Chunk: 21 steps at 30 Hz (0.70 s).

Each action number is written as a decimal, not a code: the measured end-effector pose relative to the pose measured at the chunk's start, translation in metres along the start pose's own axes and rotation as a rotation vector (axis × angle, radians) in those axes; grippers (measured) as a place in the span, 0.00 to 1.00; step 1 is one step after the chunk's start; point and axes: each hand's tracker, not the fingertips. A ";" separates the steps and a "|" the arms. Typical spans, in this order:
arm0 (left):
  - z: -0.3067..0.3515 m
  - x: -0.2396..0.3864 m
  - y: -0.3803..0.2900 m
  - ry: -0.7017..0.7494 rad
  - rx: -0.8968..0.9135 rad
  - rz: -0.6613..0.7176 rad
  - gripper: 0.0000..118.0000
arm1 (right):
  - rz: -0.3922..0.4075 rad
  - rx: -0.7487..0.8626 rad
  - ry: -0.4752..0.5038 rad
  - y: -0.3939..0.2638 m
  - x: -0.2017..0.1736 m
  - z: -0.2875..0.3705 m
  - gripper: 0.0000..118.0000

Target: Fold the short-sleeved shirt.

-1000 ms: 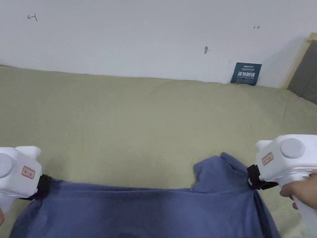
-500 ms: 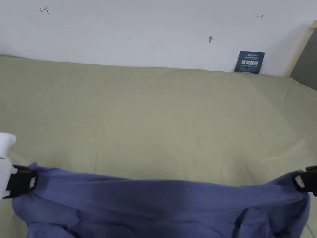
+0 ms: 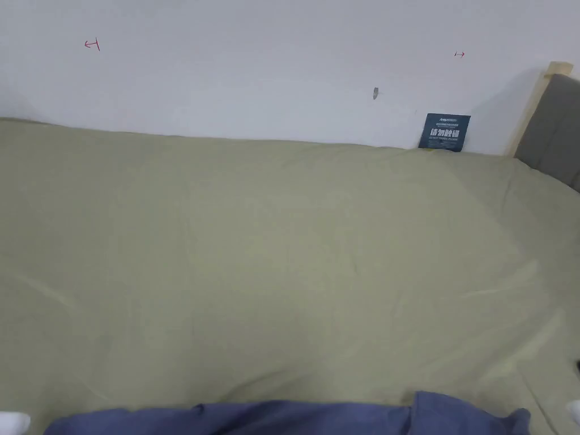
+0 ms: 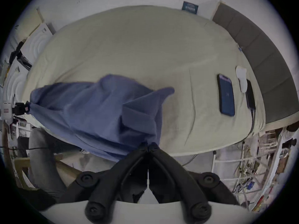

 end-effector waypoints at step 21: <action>0.084 0.130 0.012 -0.036 0.440 0.044 0.00 | -0.059 0.488 0.045 -0.005 -0.132 0.076 0.12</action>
